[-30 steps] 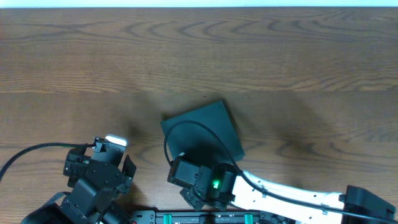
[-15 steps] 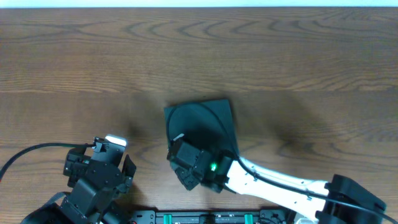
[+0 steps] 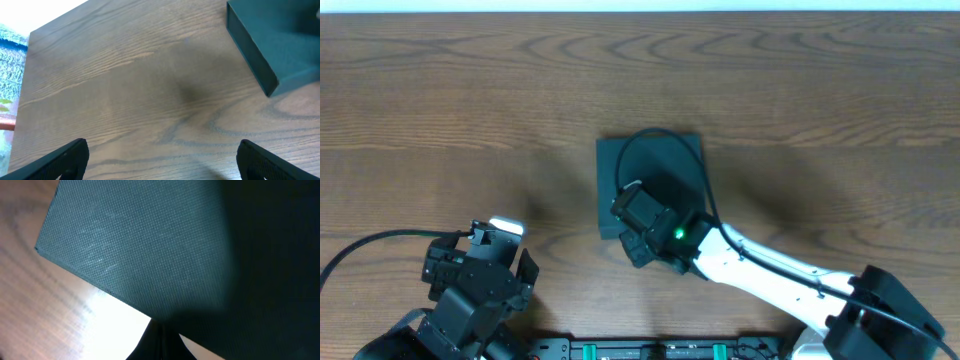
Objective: Pack container
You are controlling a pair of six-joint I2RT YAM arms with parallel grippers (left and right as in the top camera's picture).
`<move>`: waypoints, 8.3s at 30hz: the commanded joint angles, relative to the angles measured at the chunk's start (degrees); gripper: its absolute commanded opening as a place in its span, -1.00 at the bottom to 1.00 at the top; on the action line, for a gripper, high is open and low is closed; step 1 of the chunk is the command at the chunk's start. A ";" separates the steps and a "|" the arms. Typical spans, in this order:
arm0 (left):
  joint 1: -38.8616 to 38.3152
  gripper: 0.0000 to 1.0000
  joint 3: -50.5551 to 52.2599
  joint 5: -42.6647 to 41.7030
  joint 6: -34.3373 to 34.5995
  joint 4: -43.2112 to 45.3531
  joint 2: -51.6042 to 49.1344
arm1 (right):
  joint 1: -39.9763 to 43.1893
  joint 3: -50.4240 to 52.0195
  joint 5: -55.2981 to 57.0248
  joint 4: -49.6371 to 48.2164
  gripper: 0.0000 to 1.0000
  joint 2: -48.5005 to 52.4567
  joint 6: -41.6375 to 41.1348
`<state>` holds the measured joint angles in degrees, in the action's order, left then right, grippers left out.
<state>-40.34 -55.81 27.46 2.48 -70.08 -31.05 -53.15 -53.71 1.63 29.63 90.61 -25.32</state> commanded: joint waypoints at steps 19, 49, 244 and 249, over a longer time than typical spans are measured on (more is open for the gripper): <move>-0.09 0.90 -0.66 1.05 -0.81 0.00 0.20 | 11.23 0.22 1.29 -10.19 -0.97 2.71 3.76; -0.09 0.90 -0.66 1.05 -0.79 0.00 0.20 | 23.50 -3.06 -11.32 -12.90 -0.97 -7.78 1.90; 21.33 0.90 24.04 -20.85 -6.82 64.52 13.99 | 53.48 53.40 -0.55 -25.38 0.99 -90.31 23.26; 29.05 0.91 30.03 -27.34 -6.38 73.18 18.10 | 53.48 53.40 -0.55 -25.38 0.99 -90.31 23.26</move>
<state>-14.37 -28.36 5.80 -3.27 1.52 -14.55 1.15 -0.40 0.51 3.92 0.69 -2.48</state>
